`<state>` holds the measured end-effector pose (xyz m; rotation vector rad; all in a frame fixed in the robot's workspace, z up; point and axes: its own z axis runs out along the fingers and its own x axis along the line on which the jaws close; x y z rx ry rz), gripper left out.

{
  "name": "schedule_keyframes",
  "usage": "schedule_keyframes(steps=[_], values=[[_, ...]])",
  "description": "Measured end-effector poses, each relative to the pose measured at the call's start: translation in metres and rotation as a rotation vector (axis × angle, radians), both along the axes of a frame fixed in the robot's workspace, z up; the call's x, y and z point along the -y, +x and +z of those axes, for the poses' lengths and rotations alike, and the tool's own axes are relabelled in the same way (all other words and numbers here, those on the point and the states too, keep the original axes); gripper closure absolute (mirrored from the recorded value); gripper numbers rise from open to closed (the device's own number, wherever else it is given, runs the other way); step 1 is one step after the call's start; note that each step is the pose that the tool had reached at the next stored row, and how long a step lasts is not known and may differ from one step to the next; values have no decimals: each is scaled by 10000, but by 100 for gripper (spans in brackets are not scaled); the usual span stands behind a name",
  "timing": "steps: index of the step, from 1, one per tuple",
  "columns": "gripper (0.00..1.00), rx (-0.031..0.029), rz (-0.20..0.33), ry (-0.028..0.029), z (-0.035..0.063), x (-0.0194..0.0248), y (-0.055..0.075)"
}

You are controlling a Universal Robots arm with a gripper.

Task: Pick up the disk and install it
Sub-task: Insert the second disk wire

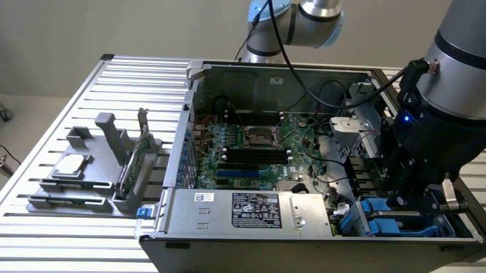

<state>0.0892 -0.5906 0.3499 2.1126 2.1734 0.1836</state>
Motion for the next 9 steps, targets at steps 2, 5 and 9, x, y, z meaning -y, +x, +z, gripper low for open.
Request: schedule_keyframes(steps=[2, 5, 9], values=[[69, 0, 0, 2, 12, -7, -57], [69, 0, 1, 1, 36, -23, -119], [69, 0, -1, 3, 64, -28, -194]])
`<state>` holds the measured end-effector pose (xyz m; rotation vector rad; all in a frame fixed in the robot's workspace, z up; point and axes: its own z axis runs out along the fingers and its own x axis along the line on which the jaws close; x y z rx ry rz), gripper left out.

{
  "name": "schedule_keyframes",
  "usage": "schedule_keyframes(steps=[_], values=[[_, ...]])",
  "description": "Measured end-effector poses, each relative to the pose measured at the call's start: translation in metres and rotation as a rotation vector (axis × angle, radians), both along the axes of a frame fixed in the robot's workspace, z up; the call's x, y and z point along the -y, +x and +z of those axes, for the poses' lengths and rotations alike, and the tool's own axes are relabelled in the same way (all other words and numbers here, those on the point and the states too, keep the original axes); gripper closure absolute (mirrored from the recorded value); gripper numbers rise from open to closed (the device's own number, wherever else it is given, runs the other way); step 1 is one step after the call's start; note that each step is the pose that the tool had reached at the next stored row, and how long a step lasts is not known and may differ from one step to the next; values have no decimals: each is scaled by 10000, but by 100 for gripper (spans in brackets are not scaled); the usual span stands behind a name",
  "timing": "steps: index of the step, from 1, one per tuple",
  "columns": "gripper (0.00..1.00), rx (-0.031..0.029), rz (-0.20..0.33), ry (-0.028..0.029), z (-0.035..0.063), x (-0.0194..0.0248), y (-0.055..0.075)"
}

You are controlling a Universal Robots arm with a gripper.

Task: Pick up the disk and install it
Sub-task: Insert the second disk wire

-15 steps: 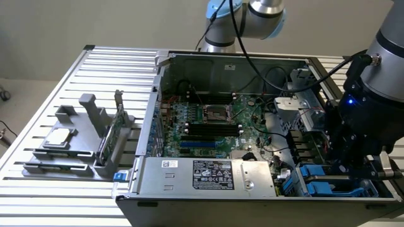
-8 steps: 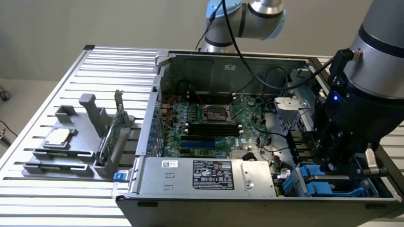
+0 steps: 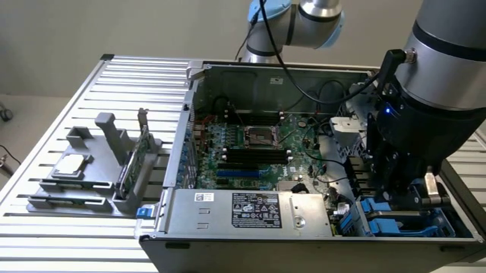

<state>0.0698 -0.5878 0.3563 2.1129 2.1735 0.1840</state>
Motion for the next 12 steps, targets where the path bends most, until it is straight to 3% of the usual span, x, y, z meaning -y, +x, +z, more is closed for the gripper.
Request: schedule_keyframes(steps=[7, 8, 12], values=[[71, 0, 2, 0, 2, 0, -6], [78, 0, 1, 0, 2, 0, -6], [78, 0, 1, 0, 2, 0, -6]])
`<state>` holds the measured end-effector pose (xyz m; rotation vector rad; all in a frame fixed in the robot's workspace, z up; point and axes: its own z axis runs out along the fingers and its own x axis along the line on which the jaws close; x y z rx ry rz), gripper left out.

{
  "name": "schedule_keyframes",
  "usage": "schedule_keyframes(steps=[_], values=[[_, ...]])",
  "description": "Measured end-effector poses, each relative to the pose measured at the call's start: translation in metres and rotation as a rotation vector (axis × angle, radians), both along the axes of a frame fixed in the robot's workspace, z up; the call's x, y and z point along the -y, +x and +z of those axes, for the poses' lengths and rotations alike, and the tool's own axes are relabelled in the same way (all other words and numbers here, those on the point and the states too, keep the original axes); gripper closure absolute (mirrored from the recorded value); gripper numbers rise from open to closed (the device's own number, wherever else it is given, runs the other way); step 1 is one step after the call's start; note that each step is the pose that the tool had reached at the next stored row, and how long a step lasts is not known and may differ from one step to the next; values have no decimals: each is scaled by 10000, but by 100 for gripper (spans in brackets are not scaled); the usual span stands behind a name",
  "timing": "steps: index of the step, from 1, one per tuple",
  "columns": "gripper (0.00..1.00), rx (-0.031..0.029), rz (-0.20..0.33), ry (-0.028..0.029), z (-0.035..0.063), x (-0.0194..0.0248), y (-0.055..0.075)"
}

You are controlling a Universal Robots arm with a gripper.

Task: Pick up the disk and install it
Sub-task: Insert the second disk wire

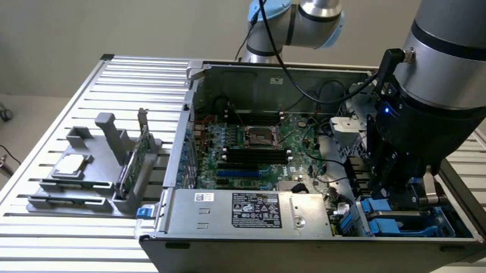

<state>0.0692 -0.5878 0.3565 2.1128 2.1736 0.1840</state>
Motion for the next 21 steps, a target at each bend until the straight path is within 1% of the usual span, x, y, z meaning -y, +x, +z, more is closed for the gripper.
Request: schedule_keyframes(steps=[21], values=[[78, 0, 0, 0, 0, 0, 0]])
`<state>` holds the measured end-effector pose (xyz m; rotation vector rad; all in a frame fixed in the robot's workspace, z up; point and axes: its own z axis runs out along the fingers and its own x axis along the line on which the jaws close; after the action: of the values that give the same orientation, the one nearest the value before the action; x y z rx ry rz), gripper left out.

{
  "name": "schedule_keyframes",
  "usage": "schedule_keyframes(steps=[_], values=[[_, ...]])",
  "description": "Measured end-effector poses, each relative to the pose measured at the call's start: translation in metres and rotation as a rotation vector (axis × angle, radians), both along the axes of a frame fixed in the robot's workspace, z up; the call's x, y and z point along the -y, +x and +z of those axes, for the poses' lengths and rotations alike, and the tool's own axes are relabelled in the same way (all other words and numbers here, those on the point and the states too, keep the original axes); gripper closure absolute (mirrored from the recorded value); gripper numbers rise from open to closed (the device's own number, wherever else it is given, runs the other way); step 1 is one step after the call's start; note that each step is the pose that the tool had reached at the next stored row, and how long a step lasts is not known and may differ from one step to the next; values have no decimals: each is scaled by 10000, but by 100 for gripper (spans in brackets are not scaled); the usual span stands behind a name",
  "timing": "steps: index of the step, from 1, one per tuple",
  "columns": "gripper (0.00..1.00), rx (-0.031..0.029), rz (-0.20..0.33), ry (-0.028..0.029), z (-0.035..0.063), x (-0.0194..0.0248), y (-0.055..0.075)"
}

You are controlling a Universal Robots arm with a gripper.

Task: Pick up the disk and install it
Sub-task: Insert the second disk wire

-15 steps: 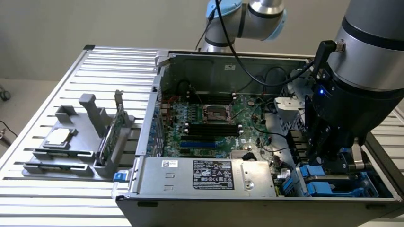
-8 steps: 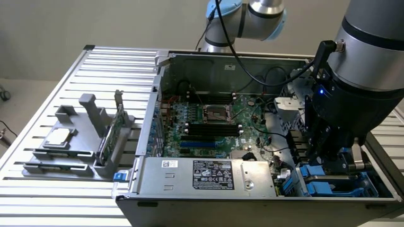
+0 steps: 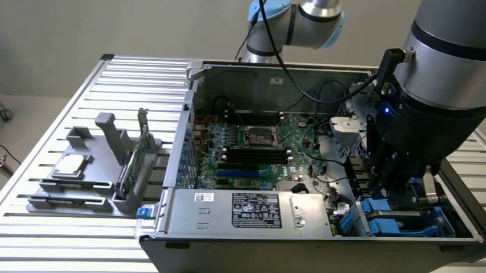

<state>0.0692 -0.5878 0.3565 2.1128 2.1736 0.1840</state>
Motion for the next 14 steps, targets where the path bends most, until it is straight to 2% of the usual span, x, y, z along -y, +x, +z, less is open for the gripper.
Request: schedule_keyframes(steps=[14], values=[[78, 0, 0, 0, 0, 0, 0]])
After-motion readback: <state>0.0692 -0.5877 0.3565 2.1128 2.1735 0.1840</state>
